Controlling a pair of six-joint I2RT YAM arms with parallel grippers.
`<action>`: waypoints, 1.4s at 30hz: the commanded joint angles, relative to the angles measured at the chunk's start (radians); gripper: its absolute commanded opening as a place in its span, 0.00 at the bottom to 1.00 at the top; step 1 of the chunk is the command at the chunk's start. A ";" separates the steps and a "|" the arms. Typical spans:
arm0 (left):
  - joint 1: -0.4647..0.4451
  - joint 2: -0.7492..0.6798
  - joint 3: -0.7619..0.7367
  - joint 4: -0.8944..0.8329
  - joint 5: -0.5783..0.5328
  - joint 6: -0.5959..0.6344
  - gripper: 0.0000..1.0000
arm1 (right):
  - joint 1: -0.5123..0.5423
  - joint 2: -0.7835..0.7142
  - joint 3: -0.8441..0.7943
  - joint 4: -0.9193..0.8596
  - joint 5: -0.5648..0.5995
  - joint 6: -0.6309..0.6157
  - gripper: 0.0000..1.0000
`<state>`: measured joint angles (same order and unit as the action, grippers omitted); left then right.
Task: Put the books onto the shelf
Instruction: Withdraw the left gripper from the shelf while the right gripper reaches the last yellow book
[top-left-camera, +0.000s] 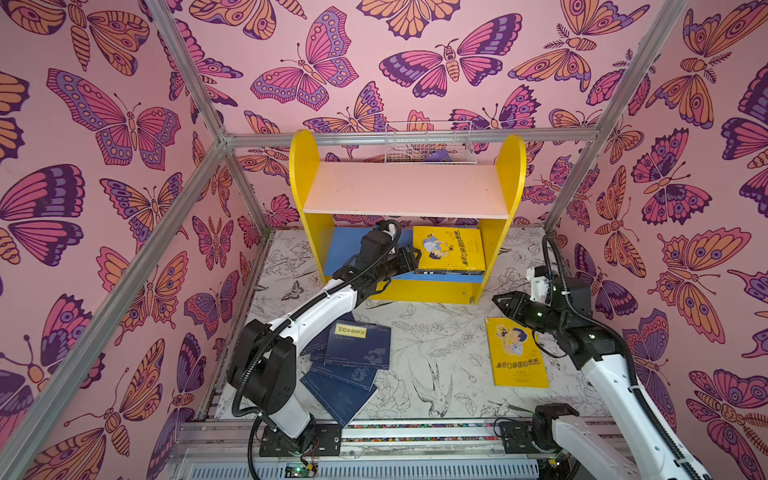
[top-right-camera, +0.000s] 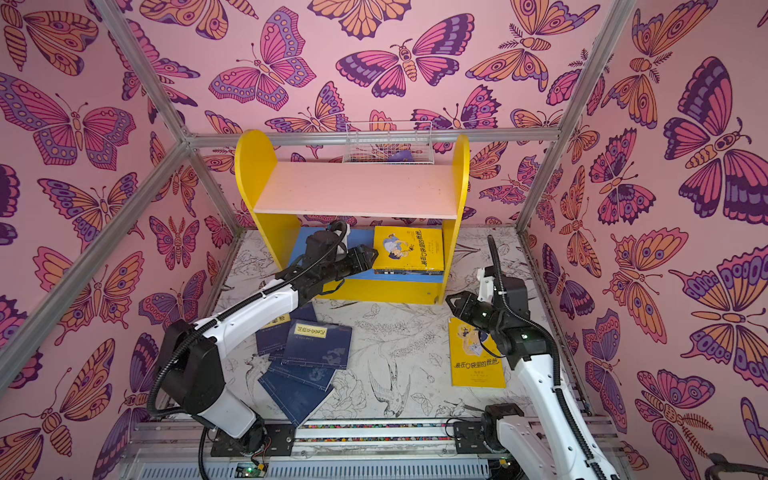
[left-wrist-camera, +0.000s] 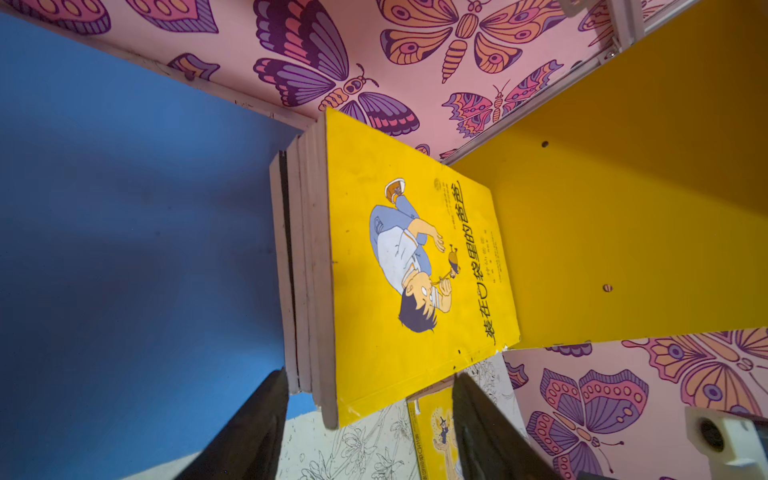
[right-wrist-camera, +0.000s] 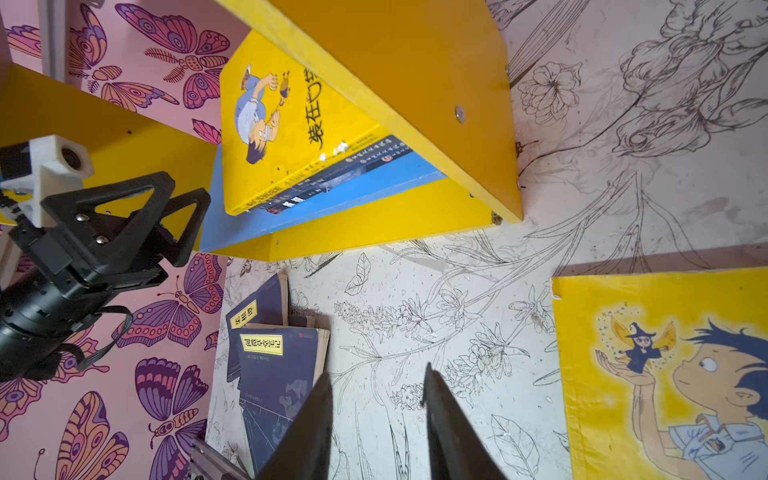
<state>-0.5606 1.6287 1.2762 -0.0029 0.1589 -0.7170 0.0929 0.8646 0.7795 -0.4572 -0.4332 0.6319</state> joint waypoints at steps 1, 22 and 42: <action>0.001 -0.015 -0.013 0.024 -0.018 0.025 0.48 | -0.005 0.003 -0.007 0.002 0.002 0.008 0.38; -0.160 -0.018 -0.269 -0.035 0.148 0.297 0.19 | -0.303 0.187 -0.278 -0.013 0.353 0.085 0.73; -0.242 0.361 -0.048 -0.245 0.377 0.411 0.69 | 0.004 0.116 -0.415 0.041 0.106 0.112 0.65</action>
<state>-0.7952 1.9598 1.2037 -0.1741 0.4995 -0.3435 0.0868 1.0092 0.3843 -0.2886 -0.3447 0.7162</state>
